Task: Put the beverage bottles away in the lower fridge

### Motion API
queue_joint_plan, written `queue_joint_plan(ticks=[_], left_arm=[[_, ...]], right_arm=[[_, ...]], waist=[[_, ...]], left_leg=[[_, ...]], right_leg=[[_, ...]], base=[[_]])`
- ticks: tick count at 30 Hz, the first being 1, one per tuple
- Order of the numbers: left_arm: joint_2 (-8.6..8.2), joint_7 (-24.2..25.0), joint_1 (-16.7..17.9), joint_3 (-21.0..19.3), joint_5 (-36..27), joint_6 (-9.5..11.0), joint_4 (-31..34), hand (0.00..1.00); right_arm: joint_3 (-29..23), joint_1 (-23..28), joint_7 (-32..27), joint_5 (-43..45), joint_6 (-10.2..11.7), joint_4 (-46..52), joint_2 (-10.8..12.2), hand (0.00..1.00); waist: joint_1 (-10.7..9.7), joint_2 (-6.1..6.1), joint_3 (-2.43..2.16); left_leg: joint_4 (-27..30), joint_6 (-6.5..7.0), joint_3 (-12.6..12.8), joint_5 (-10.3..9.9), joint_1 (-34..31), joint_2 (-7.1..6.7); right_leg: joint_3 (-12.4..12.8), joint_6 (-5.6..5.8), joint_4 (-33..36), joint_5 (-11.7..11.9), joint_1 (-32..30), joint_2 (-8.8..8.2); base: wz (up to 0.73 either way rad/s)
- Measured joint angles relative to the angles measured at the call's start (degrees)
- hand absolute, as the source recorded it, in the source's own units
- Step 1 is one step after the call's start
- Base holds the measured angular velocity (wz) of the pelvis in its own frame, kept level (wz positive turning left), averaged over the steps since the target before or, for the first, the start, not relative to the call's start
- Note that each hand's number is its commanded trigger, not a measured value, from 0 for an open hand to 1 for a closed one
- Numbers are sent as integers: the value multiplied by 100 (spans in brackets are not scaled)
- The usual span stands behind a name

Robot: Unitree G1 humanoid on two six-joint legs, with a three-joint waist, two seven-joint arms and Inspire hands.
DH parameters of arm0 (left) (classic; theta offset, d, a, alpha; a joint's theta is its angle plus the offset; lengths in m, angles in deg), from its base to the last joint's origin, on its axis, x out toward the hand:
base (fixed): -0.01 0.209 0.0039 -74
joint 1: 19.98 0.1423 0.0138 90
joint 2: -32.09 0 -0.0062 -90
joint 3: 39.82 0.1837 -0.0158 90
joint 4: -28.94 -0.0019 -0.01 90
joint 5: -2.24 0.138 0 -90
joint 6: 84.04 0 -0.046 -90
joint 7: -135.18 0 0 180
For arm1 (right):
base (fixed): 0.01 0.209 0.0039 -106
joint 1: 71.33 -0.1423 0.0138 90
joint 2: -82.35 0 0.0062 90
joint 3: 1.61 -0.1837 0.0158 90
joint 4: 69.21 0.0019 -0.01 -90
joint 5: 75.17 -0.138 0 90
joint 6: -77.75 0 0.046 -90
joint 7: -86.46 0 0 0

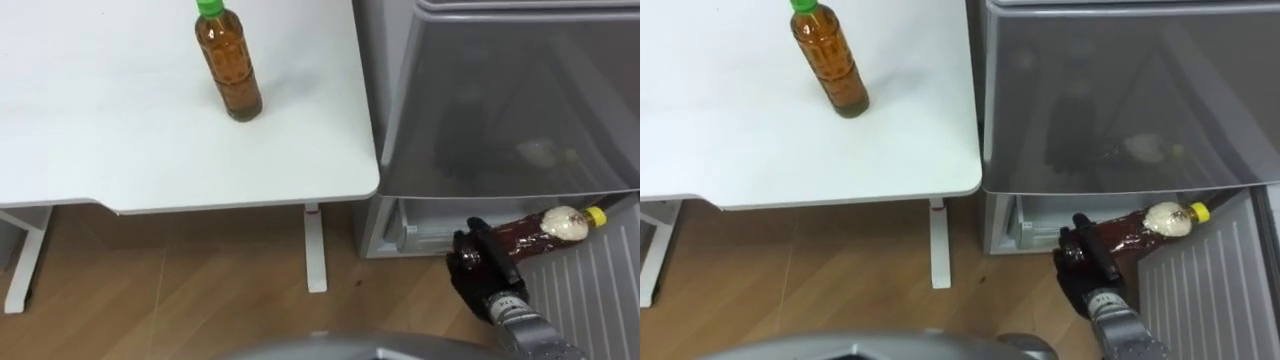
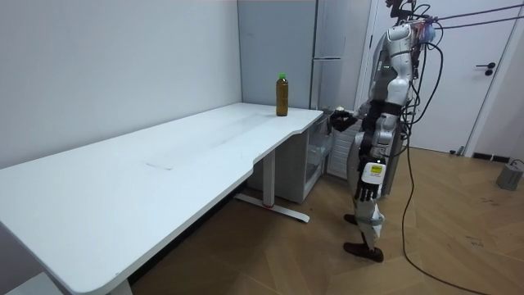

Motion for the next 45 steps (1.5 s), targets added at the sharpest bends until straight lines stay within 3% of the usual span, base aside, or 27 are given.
queue_joint_plan(ticks=[6,8,11,16,21,31,40,45], left_arm=[[39,129,-311,24,-15,-187,-19,0],[86,167,-512,69,-25,-233,-68,0],[94,182,-909,73,-16,-228,-204,0],[229,256,-1318,303,-199,-211,-346,0],[308,264,-1820,461,-247,-180,-506,0],[328,-6,-1997,790,-240,-116,-516,0],[393,-376,-2093,854,-245,35,-455,0],[459,-500,-2132,976,-350,53,-455,0]], right_arm=[[-185,-861,-4,-221,-9,-600,-79,100],[-203,-1256,-55,-266,-7,-987,-136,100],[-229,-1955,-78,-444,0,-1605,-264,100],[-335,-2860,-80,-462,3,-2310,-305,100],[-367,-3271,-76,-466,-8,-2574,-488,100],[-367,-3800,-122,-437,-12,-2669,-583,100],[-365,-4568,-382,-489,77,-2627,-983,100],[-370,-4716,-425,-754,170,-2621,-1006,100]], waist=[[-58,63,13],[-42,83,85],[23,107,101],[68,25,165],[329,-119,237],[508,-297,239],[602,-367,237],[590,-419,237]], left_leg=[[472,4,-131,2,-815,-79],[593,13,-138,7,-1061,-100],[854,62,-122,40,-1663,-163],[1440,64,-119,44,-2600,-196],[1959,63,-130,44,-3467,-254],[2995,51,-255,-119,-5050,-254],[3744,113,-233,-262,-5913,-258],[3929,129,-234,-290,-6157,-271]], right_leg=[[-177,0,421,-41,-693,-152],[-174,-3,605,-41,-973,-183],[-98,-21,1010,-56,-1657,-251],[-103,-96,1609,-110,-2594,-348],[-106,-131,2168,-166,-3461,-461],[-245,-115,2988,-219,-4821,-555],[-242,-126,3660,-324,-5627,-656],[-288,-153,3847,-372,-5846,-731]], base=[[17],[4],[-4],[5],[11],[11],[4],[4]])
